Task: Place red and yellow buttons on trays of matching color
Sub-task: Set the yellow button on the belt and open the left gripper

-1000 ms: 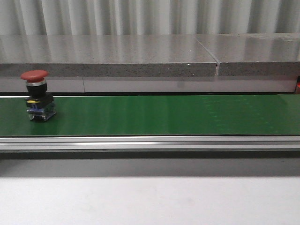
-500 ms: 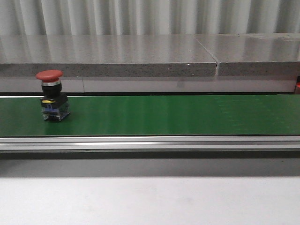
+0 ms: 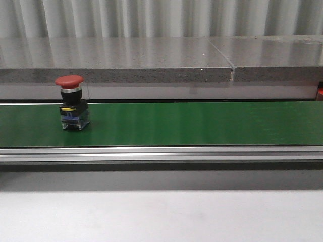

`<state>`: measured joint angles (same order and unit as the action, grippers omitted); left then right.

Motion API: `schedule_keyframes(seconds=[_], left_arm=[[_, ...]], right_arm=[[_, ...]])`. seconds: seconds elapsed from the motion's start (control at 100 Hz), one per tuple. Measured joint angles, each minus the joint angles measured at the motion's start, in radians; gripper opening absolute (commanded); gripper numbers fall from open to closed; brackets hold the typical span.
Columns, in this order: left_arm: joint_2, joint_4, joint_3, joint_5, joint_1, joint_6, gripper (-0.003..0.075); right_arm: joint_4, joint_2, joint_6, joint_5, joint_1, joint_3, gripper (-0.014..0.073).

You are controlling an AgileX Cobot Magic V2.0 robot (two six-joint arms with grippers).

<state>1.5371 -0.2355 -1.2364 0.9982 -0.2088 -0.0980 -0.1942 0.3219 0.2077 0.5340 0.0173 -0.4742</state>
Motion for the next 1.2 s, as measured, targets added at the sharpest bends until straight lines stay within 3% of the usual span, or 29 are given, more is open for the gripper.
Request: schedule_keyframes(seconds=[0.34, 0.41, 0.53, 0.58, 0.64, 0.8, 0.9, 0.97, 1.12, 1.2], left_arm=[[0.042, -0.007, 0.006, -0.036, 0.043, 0.0, 0.023], [0.046, -0.007, 0.006, -0.038, 0.043, 0.0, 0.0291], [0.046, -0.009, 0.006, -0.04, 0.043, 0.0, 0.0505], [0.047, -0.009, 0.006, -0.042, 0.043, 0.0, 0.0548], [0.047, -0.011, 0.006, -0.047, 0.045, 0.0, 0.0549], [0.033, -0.011, 0.003, -0.085, 0.067, -0.014, 0.05], [-0.005, -0.011, 0.003, -0.117, 0.101, -0.021, 0.043], [-0.039, -0.001, 0.003, -0.136, 0.127, -0.027, 0.0328], [-0.115, 0.049, 0.003, -0.155, 0.196, -0.041, -0.0016], [-0.155, 0.063, 0.003, -0.157, 0.23, -0.061, -0.002]], right_arm=[[0.0, 0.0, 0.0, 0.0, 0.0, 0.0, -0.0072], [0.0, 0.0, 0.0, 0.0, 0.0, 0.0, -0.0072], [0.0, 0.0, 0.0, 0.0, 0.0, 0.0, -0.0072], [0.0, 0.0, 0.0, 0.0, 0.0, 0.0, -0.0072], [0.0, 0.0, 0.0, 0.0, 0.0, 0.0, -0.0072], [0.0, 0.0, 0.0, 0.0, 0.0, 0.0, -0.0072], [0.0, 0.0, 0.0, 0.0, 0.0, 0.0, -0.0072], [0.0, 0.0, 0.0, 0.0, 0.0, 0.0, -0.0072], [0.0, 0.0, 0.0, 0.0, 0.0, 0.0, -0.0072], [0.0, 0.0, 0.0, 0.0, 0.0, 0.0, -0.0072]])
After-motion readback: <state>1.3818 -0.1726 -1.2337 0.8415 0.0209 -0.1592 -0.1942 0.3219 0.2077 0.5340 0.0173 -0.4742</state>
